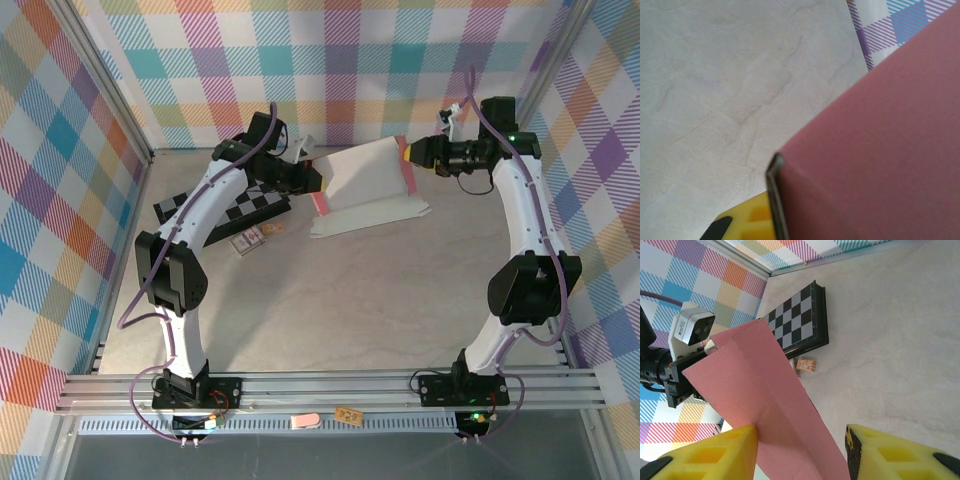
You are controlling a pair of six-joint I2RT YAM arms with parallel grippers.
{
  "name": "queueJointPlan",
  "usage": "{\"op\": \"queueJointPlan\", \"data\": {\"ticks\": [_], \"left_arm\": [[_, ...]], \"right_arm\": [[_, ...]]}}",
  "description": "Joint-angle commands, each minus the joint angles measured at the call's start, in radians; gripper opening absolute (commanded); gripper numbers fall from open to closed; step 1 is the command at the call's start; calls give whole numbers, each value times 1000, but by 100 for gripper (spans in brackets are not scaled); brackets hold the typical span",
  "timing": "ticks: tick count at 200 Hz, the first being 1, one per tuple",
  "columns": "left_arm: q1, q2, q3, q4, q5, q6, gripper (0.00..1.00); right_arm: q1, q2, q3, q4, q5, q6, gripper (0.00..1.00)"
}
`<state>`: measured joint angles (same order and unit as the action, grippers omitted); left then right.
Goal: Fold the paper box
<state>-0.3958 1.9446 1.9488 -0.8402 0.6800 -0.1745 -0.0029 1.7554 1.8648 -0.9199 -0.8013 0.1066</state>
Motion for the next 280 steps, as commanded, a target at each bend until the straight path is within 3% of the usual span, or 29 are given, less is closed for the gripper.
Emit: {"op": "queueJointPlan", "data": {"ticks": [1,50,131,165,199,253,280], "left_arm": [[6,18,41,-20,33,9,0],[5,23,54,-31,33,15,0],[-4,11,55,-56,13,37,0],[-12,7,55,-65,4,46,0],[-18,0,53,-66,-3,49,0],[-21,-12,44,-56,-7,45,0],[-21,-19,33,-47,-10,41,0]], "right_arm": [[26,21,2,-8,8,-52,47],[85,39,34,-36,149,-89,44],[265,35,34,-77,739,-181,32],[313,36,21,-75,913,-186,28],[329,49,31,-83,970,-173,35],[334,52,33,-95,887,-164,37],[334,51,25,-98,842,-154,33]]}}
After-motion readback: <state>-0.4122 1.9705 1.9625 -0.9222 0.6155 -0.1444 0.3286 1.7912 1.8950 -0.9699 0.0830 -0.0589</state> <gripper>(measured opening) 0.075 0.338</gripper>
